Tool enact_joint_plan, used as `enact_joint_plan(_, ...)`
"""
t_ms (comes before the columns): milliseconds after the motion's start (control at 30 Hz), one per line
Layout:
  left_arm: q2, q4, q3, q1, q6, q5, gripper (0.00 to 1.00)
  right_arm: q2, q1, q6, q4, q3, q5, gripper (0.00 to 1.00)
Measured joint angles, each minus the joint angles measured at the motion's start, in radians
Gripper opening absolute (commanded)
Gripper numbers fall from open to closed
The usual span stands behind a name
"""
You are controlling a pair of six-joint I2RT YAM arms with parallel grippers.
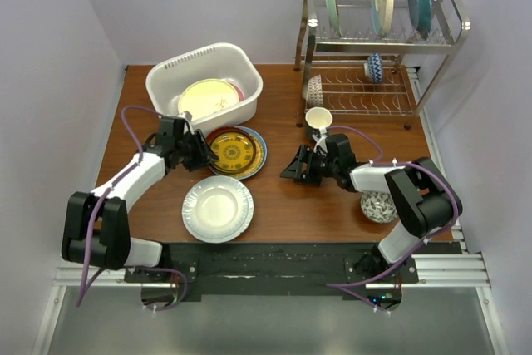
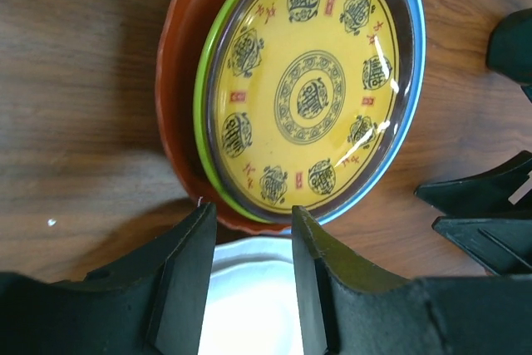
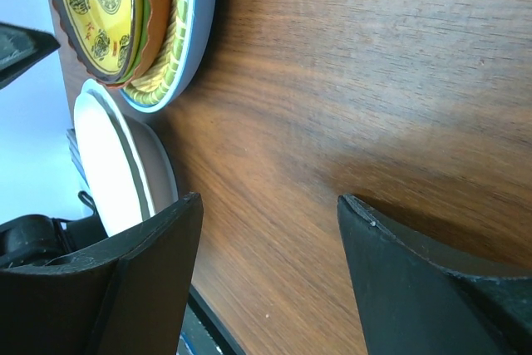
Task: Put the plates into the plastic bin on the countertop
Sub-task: Move the plate to the center of the board.
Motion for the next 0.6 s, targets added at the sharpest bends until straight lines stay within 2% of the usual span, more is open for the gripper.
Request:
enact_joint_plan(233, 0.06, 0.035, 0.04, -0.01, -0.011, -0.008, 0.42, 0.004, 0.002, 0.0, 0.014, -0.003, -0.002, 0.71)
enact_joint_plan(367, 0.099, 0.066, 0.052, -0.011, -0.011, -0.019, 0.37, 0.004, 0.002, 0.001, 0.014, -0.002, -0.002, 0.71)
enact_joint_plan(600, 0.229, 0.105, 0.109, -0.035, -0.01, -0.02, 0.35, 0.003, 0.002, 0.004, 0.008, 0.001, -0.002, 0.7)
